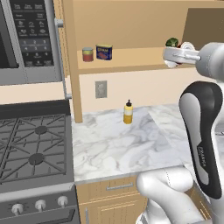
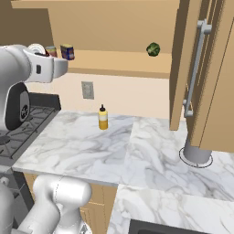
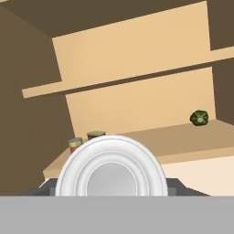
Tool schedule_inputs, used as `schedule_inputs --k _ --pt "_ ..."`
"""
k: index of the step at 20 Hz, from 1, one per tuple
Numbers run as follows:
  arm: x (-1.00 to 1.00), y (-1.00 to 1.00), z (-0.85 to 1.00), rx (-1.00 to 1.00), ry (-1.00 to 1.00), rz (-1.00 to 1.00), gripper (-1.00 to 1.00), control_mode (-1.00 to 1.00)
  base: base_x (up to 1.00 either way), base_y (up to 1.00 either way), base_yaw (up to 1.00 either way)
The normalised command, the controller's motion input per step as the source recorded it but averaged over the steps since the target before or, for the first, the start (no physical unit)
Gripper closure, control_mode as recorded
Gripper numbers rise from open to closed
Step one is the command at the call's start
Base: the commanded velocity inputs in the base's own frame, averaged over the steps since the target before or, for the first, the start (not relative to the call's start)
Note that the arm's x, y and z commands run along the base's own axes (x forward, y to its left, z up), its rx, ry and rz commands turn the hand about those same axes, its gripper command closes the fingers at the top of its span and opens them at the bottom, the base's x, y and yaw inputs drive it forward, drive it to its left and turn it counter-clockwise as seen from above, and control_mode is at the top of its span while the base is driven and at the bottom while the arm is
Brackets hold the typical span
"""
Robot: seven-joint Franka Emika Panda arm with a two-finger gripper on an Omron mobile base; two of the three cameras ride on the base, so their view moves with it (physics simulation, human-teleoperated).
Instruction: Pick the cans from the counter and place them in their designated side in the cabinet.
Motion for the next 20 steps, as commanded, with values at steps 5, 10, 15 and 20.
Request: schedule_inputs --k 5,10,15,20 --pt "0.04 0.02 -0.02 0.0 0.0 0.0 1.0 -1.0 0.0 0.0 0.0" --pt "0.04 0.0 -0.07 0.0 0.0 0.0 1.0 -1.0 0.0 0.0 0.0" --pt "0.09 0.01 -0.07 0.0 0.0 0.0 1.0 -1.0 0.0 0.0 0.0" --pt "0.14 0.0 -0.04 0.0 0.0 0.0 1.0 -1.0 0.0 0.0 0.0"
